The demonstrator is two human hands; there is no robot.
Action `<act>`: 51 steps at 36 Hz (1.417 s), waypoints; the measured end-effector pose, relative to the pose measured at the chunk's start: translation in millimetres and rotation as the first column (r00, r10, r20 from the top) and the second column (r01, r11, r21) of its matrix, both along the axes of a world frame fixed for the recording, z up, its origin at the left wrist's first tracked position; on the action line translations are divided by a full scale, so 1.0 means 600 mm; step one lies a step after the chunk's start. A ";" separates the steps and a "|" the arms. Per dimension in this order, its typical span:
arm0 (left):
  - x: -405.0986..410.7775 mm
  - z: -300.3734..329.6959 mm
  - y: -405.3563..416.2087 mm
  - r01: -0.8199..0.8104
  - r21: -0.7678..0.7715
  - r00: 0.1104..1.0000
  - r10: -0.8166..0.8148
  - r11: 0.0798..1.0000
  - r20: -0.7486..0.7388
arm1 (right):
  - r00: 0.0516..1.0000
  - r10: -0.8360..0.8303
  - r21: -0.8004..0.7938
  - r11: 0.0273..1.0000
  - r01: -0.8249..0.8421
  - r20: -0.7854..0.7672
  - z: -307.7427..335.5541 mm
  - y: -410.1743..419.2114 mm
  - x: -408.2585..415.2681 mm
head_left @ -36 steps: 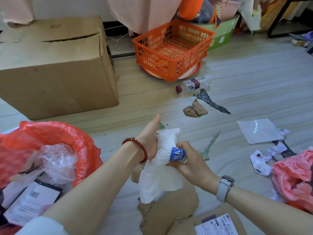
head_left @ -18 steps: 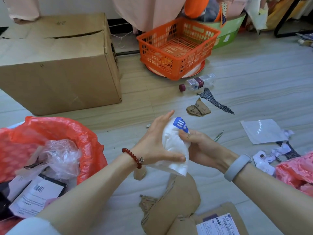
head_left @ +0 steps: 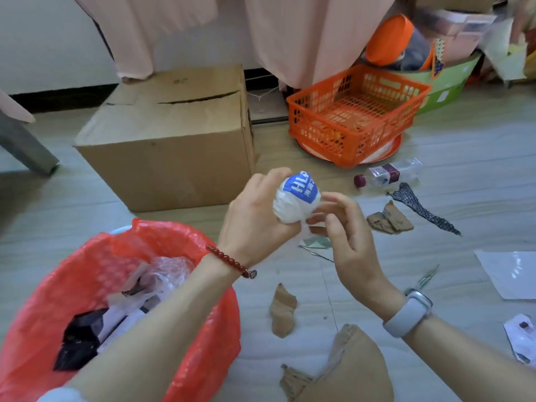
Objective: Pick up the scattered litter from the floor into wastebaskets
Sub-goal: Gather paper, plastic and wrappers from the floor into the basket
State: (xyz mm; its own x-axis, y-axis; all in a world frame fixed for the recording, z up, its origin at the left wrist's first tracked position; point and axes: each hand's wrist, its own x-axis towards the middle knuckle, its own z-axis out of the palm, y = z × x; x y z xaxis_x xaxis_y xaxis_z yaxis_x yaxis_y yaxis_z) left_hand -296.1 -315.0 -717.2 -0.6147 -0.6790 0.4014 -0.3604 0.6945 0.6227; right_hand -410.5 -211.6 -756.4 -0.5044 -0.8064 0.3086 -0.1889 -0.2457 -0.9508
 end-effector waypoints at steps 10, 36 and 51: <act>0.284 -0.020 -0.041 -0.266 -0.115 0.915 0.288 0.957 0.283 | 0.888 0.459 0.566 0.736 -0.371 -0.016 -0.044 -0.133 0.194; 0.203 -0.300 -0.064 0.138 0.068 0.110 -0.083 0.988 0.990 | 0.956 0.202 0.486 0.871 -0.076 -0.214 -0.056 -0.119 0.127; 0.063 -0.127 -0.126 0.135 -0.066 0.639 -0.036 0.989 0.768 | 0.920 -0.168 0.481 0.811 0.333 -0.354 -0.059 -0.117 -0.001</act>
